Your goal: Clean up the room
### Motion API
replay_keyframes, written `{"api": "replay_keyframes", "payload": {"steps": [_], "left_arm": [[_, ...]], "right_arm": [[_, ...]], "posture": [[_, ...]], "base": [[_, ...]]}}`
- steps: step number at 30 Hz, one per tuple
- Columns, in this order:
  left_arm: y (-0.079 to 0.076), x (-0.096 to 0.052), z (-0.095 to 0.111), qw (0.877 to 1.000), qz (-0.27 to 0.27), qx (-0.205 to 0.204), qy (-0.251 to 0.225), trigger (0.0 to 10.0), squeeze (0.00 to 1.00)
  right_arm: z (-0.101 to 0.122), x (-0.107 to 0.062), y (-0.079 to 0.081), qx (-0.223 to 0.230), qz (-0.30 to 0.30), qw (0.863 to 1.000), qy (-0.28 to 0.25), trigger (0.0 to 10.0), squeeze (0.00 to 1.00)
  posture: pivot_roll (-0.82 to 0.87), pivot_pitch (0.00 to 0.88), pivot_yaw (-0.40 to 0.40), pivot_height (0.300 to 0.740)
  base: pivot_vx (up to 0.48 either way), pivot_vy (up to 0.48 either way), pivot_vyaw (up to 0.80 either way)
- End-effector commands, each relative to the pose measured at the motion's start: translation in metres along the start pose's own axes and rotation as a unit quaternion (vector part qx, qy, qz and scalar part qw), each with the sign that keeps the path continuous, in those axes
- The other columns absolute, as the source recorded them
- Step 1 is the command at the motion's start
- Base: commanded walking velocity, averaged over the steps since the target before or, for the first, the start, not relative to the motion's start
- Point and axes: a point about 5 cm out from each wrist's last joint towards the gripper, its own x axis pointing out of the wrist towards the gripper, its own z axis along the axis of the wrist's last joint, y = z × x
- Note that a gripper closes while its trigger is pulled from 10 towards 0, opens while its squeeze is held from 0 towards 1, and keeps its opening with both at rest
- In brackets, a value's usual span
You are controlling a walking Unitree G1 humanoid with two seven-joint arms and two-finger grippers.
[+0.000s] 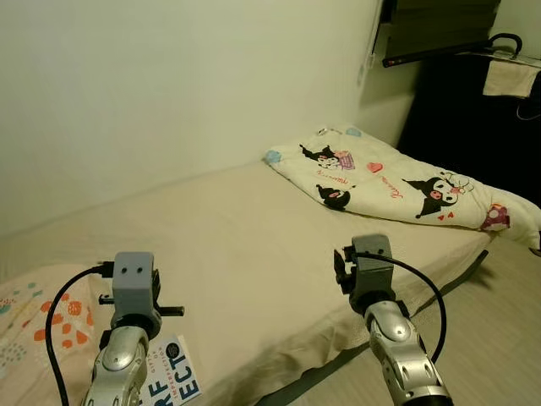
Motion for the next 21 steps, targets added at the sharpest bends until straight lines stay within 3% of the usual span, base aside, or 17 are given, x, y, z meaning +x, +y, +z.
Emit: {"api": "replay_keyframes", "payload": {"steps": [1, 7, 13, 21], "left_arm": [[-0.003, 0.001, 0.002, 1.0, -0.002, 0.003, -0.007, 10.0, 0.0], [-0.004, 0.01, 0.01, 1.0, -0.018, 0.01, -0.016, 10.0, 0.0], [-0.015, 0.008, 0.01, 0.999, -0.048, 0.01, -0.007, 10.0, 0.0], [-0.017, 0.009, 0.011, 0.999, -0.049, 0.005, -0.004, 10.0, 0.0]], "right_arm": [[0.001, 0.001, 0.001, -0.007, 0.005, 1.0, -0.005, 10.0, 0.0], [-0.001, -0.001, 0.001, -0.014, 0.014, 1.0, -0.001, 10.0, 0.0], [0.001, -0.001, 0.005, -0.011, 0.022, 1.0, -0.005, 10.0, 0.0], [0.004, 0.0, 0.011, -0.004, 0.026, 1.0, -0.008, 10.0, 0.0]], "posture": [[-0.05, 0.012, -0.039, 0.732], [-0.07, 0.014, -0.005, 0.732], [-0.07, 0.024, 0.003, 0.732], [-0.07, 0.029, 0.014, 0.732]], "base": [[0.0, 0.0, 0.0], [0.0, 0.0, 0.67], [0.0, 0.0, 0.8], [0.0, 0.0, 0.8]]}}
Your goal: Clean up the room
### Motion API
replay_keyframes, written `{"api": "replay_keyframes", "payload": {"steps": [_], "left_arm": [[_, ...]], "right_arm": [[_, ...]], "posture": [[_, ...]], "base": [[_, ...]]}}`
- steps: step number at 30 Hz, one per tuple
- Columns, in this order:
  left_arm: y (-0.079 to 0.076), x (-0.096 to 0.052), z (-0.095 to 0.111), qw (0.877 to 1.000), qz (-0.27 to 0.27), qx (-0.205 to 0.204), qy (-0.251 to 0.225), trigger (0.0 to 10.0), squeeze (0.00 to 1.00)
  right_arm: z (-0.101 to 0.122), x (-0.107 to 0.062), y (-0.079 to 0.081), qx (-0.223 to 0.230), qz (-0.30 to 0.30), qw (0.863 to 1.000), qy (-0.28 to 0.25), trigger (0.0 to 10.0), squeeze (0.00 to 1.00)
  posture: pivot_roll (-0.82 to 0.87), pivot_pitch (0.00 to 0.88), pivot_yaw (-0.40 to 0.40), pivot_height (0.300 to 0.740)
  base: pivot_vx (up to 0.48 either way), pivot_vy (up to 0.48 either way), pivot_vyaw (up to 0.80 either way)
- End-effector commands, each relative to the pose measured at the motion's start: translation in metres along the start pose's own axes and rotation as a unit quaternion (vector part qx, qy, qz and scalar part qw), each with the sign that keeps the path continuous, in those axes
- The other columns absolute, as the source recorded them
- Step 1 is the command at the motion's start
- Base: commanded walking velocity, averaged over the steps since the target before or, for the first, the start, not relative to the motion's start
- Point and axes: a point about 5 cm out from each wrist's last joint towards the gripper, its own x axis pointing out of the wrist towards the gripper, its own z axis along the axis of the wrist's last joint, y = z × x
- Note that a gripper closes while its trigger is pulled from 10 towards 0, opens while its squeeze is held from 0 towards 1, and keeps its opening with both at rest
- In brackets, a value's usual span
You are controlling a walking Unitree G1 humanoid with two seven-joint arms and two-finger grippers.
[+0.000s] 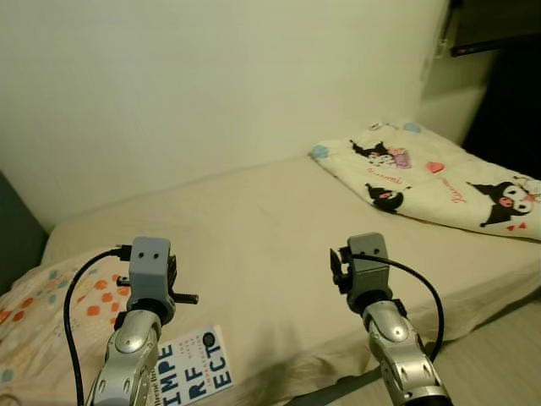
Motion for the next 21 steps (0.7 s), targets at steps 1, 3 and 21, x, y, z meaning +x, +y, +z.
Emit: {"api": "replay_keyframes", "payload": {"steps": [1, 3, 21], "left_arm": [[0.0006, 0.0007, 0.0015, 1.0, -0.001, 0.007, 0.002, 10.0, 0.0], [0.0005, 0.0015, 0.0026, 1.0, -0.003, 0.008, 0.0, 10.0, 0.0], [0.0047, -0.0004, 0.0041, 1.0, 0.004, -0.011, -0.001, 10.0, 0.0]], "right_arm": [[0.0038, 0.0005, 0.0018, -0.001, 0.003, 1.0, -0.007, 10.0, 0.0], [0.0041, 0.0007, 0.0025, 0.001, 0.004, 1.0, -0.007, 10.0, 0.0], [0.0108, 0.0052, 0.0048, 0.006, 0.012, 1.0, -0.014, 10.0, 0.0]], "posture": [[-0.07, 0.03, 0.014, 0.732], [-0.07, 0.03, 0.014, 0.732], [-0.07, 0.023, 0.007, 0.732]], "base": [[0.0, 0.0, 0.8], [0.0, 0.0, 0.8], [0.0, -0.133, 0.8]]}}
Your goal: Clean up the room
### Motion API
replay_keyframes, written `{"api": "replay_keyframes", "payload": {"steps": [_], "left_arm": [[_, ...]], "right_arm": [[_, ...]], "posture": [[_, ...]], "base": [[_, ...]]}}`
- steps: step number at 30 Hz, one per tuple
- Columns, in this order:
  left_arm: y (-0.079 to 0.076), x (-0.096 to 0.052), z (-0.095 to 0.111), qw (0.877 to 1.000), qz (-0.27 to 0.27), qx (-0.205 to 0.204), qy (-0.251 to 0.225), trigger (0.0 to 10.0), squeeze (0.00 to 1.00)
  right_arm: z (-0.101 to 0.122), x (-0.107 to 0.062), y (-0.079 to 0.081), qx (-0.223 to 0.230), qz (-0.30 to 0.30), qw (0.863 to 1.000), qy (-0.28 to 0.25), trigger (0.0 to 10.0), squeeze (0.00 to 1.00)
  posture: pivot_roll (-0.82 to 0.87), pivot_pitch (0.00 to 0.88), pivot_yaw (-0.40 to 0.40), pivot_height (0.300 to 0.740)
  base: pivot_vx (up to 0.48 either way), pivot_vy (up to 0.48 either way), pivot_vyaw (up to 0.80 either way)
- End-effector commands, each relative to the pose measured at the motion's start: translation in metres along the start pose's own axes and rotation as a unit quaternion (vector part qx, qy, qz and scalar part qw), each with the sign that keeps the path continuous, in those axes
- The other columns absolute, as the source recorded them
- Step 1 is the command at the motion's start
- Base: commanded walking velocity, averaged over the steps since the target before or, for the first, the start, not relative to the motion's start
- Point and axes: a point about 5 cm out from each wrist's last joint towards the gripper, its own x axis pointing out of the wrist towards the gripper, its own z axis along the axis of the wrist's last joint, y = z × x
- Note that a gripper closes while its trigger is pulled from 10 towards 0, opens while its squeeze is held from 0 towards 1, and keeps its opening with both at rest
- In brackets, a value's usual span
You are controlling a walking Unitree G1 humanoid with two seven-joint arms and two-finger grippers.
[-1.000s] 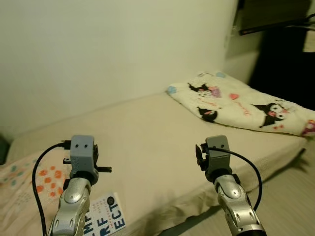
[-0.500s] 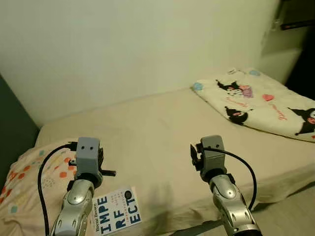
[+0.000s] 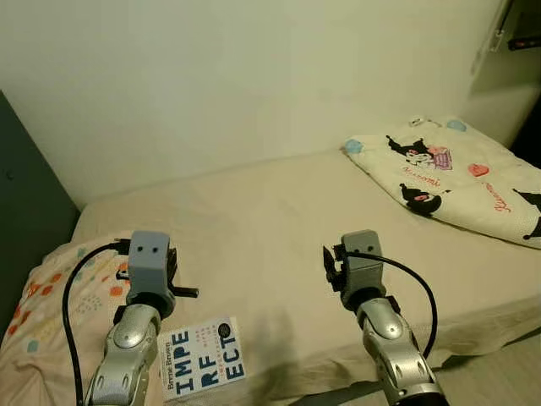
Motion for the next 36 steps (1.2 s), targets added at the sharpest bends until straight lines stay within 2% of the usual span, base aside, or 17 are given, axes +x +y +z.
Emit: {"api": "replay_keyframes", "payload": {"steps": [1, 6, 20, 24, 28, 30, 36], "left_arm": [[0.0047, -0.0021, -0.0049, 1.0, 0.009, -0.005, 0.015, 10.0, 0.0], [0.0066, -0.002, -0.0042, 1.0, 0.013, 0.001, 0.014, 10.0, 0.0], [0.0044, -0.0013, -0.0028, 1.0, -0.001, 0.007, 0.016, 10.0, 0.0], [0.001, -0.0002, -0.0024, 1.0, -0.012, 0.017, 0.017, 10.0, 0.0], [0.0015, -0.0003, -0.0035, 1.0, -0.007, 0.015, 0.022, 10.0, 0.0], [0.0049, -0.0004, -0.0041, 1.0, 0.006, 0.008, 0.026, 10.0, 0.0], [0.0067, -0.0002, -0.0031, 0.999, 0.006, 0.013, 0.029, 10.0, 0.0]], "right_arm": [[0.0061, 0.0022, 0.0011, 0.005, 0.0, 1.0, -0.008, 10.0, 0.0], [0.0089, 0.0031, 0.0011, 0.029, 0.0, 1.0, -0.011, 10.0, 0.0], [0.0038, 0.0026, 0.0007, 0.021, -0.003, 1.0, 0.005, 10.0, 0.0], [0.0028, 0.0021, -0.0011, 0.007, -0.005, 1.0, 0.01, 10.0, 0.0], [0.0026, 0.0018, -0.0013, 0.01, -0.008, 1.0, 0.01, 10.0, 0.0], [0.0019, 0.0012, -0.0024, 0.024, -0.015, 1.0, 0.011, 10.0, 0.0], [0.0007, 0.0011, -0.0033, 0.027, -0.016, 0.999, 0.016, 10.0, 0.0]], "posture": [[-0.07, 0.023, 0.007, 0.732], [-0.07, 0.027, 0.008, 0.732], [-0.07, 0.033, 0.016, 0.732], [-0.07, 0.034, 0.02, 0.732], [-0.07, 0.034, 0.019, 0.732], [-0.07, 0.035, 0.017, 0.732], [-0.07, 0.033, 0.016, 0.732]], "base": [[0.0, 0.0, 0.8], [0.0, 0.0, 0.16], [0.0, 0.0, 0.0], [0.0, -0.24, 0.8], [0.0, -0.12, 0.56], [0.0, 0.0, 0.0], [0.0, 0.0, 0.0]]}}
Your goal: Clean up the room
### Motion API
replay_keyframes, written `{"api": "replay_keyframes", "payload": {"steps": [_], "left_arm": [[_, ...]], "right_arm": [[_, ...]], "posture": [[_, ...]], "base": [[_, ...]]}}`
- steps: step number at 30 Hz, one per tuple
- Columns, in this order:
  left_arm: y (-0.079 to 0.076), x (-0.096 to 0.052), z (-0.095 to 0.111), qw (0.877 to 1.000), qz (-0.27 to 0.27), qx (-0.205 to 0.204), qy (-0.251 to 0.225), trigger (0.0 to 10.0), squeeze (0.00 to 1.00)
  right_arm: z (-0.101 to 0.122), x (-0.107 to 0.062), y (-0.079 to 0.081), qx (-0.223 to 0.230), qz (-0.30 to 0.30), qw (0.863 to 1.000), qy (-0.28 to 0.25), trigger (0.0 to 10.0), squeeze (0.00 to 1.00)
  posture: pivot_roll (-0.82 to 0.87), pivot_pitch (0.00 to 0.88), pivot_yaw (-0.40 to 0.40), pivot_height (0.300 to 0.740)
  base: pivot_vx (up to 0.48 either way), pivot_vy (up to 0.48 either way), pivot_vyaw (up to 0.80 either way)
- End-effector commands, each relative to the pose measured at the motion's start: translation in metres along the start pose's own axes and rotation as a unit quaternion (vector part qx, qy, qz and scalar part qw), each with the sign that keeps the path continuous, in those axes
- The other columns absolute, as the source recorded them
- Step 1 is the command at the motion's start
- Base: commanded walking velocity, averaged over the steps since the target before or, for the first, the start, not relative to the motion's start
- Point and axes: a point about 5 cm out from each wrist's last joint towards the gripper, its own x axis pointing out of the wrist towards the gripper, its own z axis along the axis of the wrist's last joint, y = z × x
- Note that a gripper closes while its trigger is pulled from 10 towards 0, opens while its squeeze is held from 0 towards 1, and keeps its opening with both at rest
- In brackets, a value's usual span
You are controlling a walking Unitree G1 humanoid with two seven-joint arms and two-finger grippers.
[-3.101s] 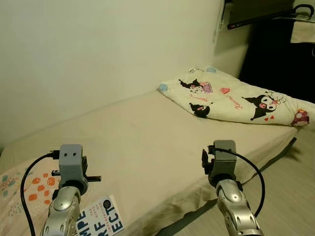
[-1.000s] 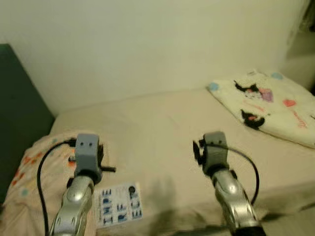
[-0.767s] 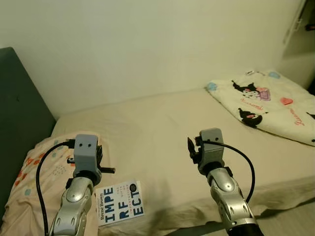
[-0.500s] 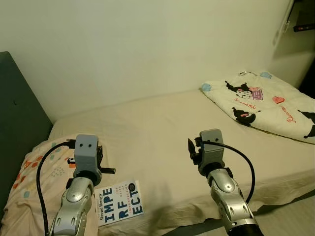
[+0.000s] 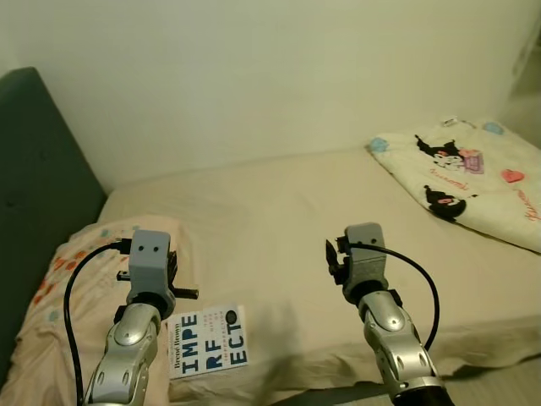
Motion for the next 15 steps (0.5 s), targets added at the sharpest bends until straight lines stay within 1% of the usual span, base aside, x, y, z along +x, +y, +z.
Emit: {"api": "replay_keyframes", "payload": {"steps": [1, 5, 8, 11, 15], "left_arm": [[0.0057, -0.0016, -0.0007, 1.0, 0.005, 0.008, 0.005, 10.0, 0.0], [0.005, -0.001, 0.0001, 1.0, 0.002, 0.008, 0.003, 10.0, 0.0], [0.0047, -0.0005, 0.0008, 1.0, -0.001, 0.014, 0.001, 10.0, 0.0], [0.0041, -0.0004, 0.0011, 1.0, -0.003, 0.011, 0.0, 10.0, 0.0], [0.0025, -0.0011, 0.0006, 1.0, -0.006, 0.02, 0.003, 10.0, 0.0]], "right_arm": [[-0.0053, -0.0018, 0.0028, 0.012, 0.002, 1.0, 0.014, 10.0, 0.0], [-0.0054, -0.0016, 0.003, 0.013, 0.003, 1.0, 0.016, 10.0, 0.0], [-0.0074, -0.0015, 0.0032, -0.001, 0.006, 1.0, 0.025, 10.0, 0.0], [-0.008, -0.0014, 0.0038, -0.004, 0.01, 1.0, 0.028, 10.0, 0.0], [-0.0075, -0.0016, 0.0062, -0.018, 0.017, 0.999, 0.027, 10.0, 0.0]], "posture": [[-0.07, 0.031, 0.017, 0.732], [-0.07, 0.028, 0.019, 0.732], [-0.07, 0.028, 0.019, 0.732], [-0.07, 0.028, 0.017, 0.732], [-0.07, 0.03, 0.019, 0.732]], "base": [[0.0, 0.0, 0.0], [0.0, 0.0, 0.0], [0.0, 0.0, 0.0], [0.0, 0.0, 0.0], [0.0, -0.48, 0.8]]}}
